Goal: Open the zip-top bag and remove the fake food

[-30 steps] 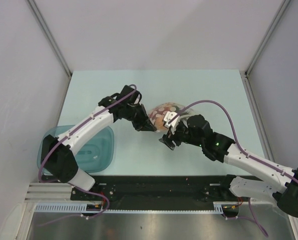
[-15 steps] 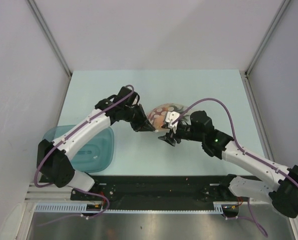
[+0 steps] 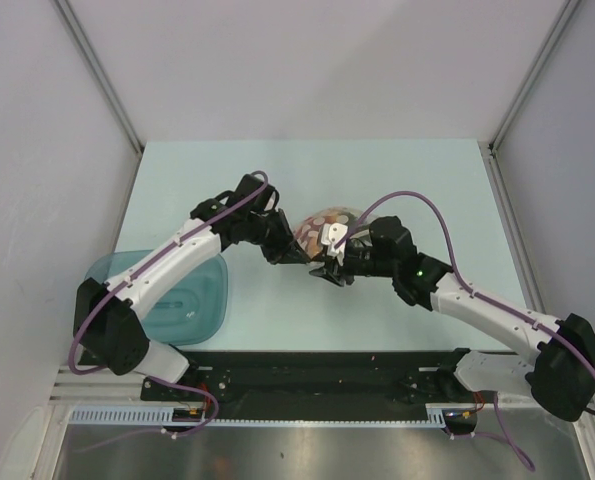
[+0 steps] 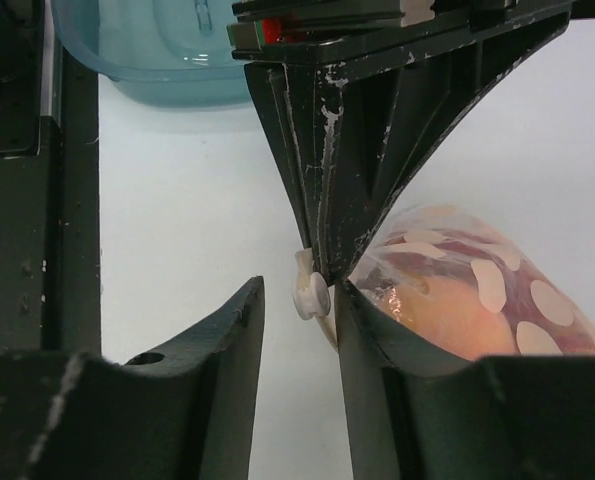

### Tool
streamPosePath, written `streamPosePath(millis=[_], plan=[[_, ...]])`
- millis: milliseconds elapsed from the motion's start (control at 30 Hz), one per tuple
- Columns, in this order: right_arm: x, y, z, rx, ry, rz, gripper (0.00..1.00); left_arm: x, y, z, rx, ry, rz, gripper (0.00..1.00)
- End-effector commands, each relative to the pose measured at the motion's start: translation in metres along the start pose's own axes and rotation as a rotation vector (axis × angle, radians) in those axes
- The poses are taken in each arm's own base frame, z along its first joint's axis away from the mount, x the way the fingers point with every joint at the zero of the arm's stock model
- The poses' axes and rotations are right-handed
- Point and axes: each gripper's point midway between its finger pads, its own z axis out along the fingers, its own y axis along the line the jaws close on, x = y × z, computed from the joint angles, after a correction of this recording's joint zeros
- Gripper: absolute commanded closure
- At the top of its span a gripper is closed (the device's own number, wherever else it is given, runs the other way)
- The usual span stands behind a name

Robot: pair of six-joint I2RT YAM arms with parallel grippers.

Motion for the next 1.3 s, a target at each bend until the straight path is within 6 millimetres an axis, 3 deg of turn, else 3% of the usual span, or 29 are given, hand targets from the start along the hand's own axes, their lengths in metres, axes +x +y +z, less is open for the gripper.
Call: streamPosePath(millis=[0, 67, 133, 200, 400, 567, 633, 700, 733, 767, 800, 833, 900, 933, 967, 1033, 1100, 1133, 1233, 1267], plan=[[-0.029, -0.014, 0.001, 0.039, -0.071, -0.07, 0.63, 0.006, -0.017, -0.01, 0.072, 0.011, 0.011, 1.0], [-0.03, -0.02, 0.0, 0.078, -0.077, -0.081, 0.71, 0.005, -0.019, -0.011, 0.088, 0.006, 0.016, 1.0], [-0.027, -0.021, 0.0, 0.08, -0.058, -0.109, 0.89, 0.003, -0.022, -0.015, 0.105, -0.006, 0.017, 1.0], [-0.022, -0.026, -0.002, 0.114, -0.026, -0.113, 1.0, 0.0, -0.024, -0.017, 0.132, -0.023, 0.014, 1.0], [0.0, -0.044, -0.023, 0.251, 0.051, -0.124, 1.0, -0.025, -0.023, -0.039, 0.18, -0.106, -0.014, 1.0], [0.009, -0.051, -0.042, 0.326, 0.095, -0.145, 1.0, -0.035, -0.021, -0.052, 0.185, -0.13, -0.005, 1.0], [0.022, -0.052, -0.054, 0.359, 0.136, -0.116, 1.0, -0.04, -0.02, -0.057, 0.196, -0.148, -0.006, 1.0], [0.019, -0.054, -0.061, 0.37, 0.114, -0.11, 1.0, -0.04, -0.026, -0.061, 0.256, -0.13, 0.019, 1.0], [0.014, -0.051, -0.06, 0.348, 0.092, -0.11, 1.0, -0.042, -0.038, -0.058, 0.338, -0.125, 0.074, 1.0], [0.009, -0.049, -0.059, 0.337, 0.075, -0.103, 1.0, -0.03, -0.046, -0.06, 0.399, -0.051, 0.112, 0.99], [0.007, -0.048, -0.056, 0.316, 0.072, -0.098, 1.0, -0.029, -0.06, -0.058, 0.472, -0.04, 0.186, 0.93], [-0.007, -0.044, -0.052, 0.274, 0.034, -0.102, 1.0, -0.026, -0.064, -0.057, 0.491, -0.05, 0.296, 0.83], [-0.01, -0.037, -0.043, 0.204, 0.027, -0.068, 1.0, -0.02, -0.064, -0.054, 0.457, -0.079, 0.426, 0.76], [-0.026, -0.041, -0.043, 0.197, 0.004, -0.078, 1.0, -0.019, -0.068, -0.059, 0.468, -0.12, 0.56, 0.71], [-0.02, -0.037, -0.043, 0.164, 0.037, -0.052, 1.0, -0.014, -0.07, -0.058, 0.461, -0.149, 0.639, 0.68], [-0.031, -0.038, -0.042, 0.098, 0.023, -0.029, 1.0, -0.019, -0.063, -0.059, 0.412, -0.26, 0.806, 0.65], [-0.032, -0.034, -0.044, 0.039, 0.026, 0.013, 1.0, -0.019, -0.064, -0.06, 0.438, -0.323, 0.901, 0.63], [-0.034, -0.043, -0.047, 0.04, 0.028, 0.037, 1.0, -0.017, -0.052, -0.056, 0.434, -0.337, 0.957, 0.62], [-0.037, -0.043, -0.05, -0.023, 0.026, 0.111, 1.0, -0.019, -0.045, -0.056, 0.428, -0.396, 1.106, 0.61], [-0.047, -0.046, -0.05, -0.035, 0.016, 0.111, 1.0, -0.019, -0.043, -0.055, 0.408, -0.415, 1.139, 0.61]])
